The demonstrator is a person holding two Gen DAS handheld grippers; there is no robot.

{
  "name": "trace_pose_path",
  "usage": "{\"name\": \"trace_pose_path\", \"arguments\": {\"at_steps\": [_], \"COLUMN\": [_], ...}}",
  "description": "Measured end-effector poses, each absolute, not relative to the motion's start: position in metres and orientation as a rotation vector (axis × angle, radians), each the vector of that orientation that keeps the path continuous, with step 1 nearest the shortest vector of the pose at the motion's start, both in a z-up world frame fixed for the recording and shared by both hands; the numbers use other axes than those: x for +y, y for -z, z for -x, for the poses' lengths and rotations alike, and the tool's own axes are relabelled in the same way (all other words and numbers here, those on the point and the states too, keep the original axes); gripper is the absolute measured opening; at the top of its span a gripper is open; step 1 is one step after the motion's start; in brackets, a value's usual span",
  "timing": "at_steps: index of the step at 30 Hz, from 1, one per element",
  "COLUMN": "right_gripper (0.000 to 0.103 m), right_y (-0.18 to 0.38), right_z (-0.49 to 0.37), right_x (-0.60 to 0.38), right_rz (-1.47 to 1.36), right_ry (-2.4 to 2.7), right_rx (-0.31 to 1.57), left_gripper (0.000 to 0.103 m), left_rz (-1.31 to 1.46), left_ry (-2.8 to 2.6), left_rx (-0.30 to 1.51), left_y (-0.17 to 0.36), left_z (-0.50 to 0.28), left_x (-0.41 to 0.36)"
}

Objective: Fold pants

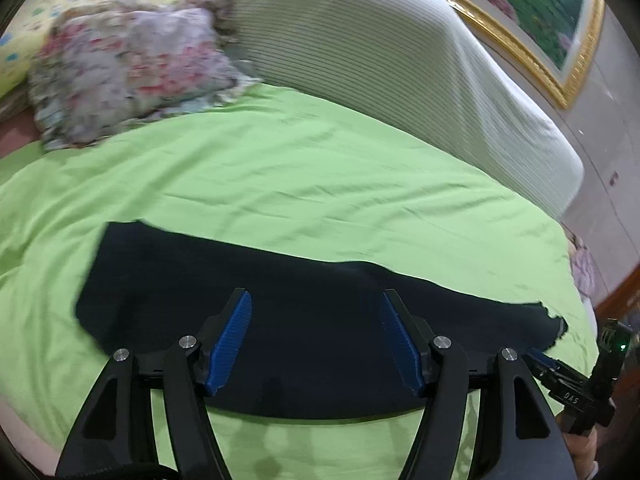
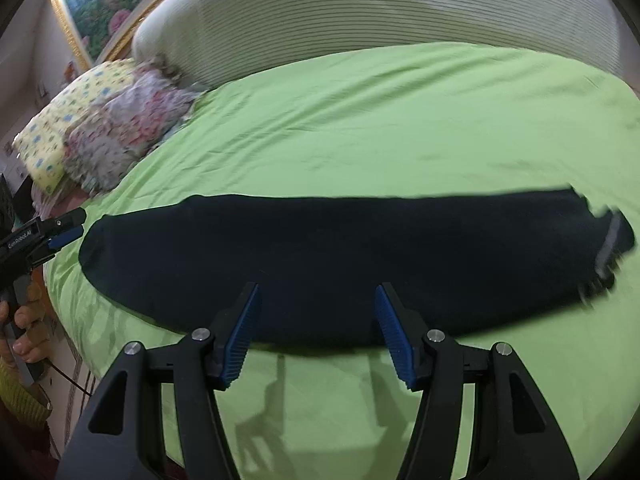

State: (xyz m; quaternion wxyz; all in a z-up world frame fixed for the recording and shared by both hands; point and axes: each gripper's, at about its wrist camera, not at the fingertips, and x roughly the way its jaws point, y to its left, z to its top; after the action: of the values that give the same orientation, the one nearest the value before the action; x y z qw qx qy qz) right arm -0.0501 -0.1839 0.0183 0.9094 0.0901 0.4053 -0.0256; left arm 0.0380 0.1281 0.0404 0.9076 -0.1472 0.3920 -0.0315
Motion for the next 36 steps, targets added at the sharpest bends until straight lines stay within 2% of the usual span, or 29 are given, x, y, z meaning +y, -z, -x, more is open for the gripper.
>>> {"name": "trace_pose_path", "arguments": {"at_steps": [15,32,33,35,36], "right_gripper": [0.061,0.061,0.058,0.036,0.016], "right_y": [-0.013,0.007,0.007,0.007,0.008], "right_z": [0.103,0.106,0.106,0.103,0.103], "right_x": [-0.264,-0.337,-0.339,-0.343,-0.346], "right_rz": [-0.412,-0.739,-0.748,-0.75,-0.759], "right_ry": [0.27,0.29,0.29,0.308,0.318], "right_rx": [0.747,0.568,0.556,0.546,0.541], "left_gripper": [0.072,0.074,0.074,0.074,0.074], "left_rz": [0.166,-0.051,-0.059,-0.086,-0.1], "left_ry": [0.333,0.561,0.58,0.615,0.635], "left_rx": [0.937,1.055,1.068,1.089,1.098], "left_y": [-0.023,-0.011,-0.009,-0.005,-0.003], "left_z": [-0.071,-0.134,-0.14,-0.149,-0.154], "left_x": [0.009,-0.107,-0.115,-0.131,-0.14]}}
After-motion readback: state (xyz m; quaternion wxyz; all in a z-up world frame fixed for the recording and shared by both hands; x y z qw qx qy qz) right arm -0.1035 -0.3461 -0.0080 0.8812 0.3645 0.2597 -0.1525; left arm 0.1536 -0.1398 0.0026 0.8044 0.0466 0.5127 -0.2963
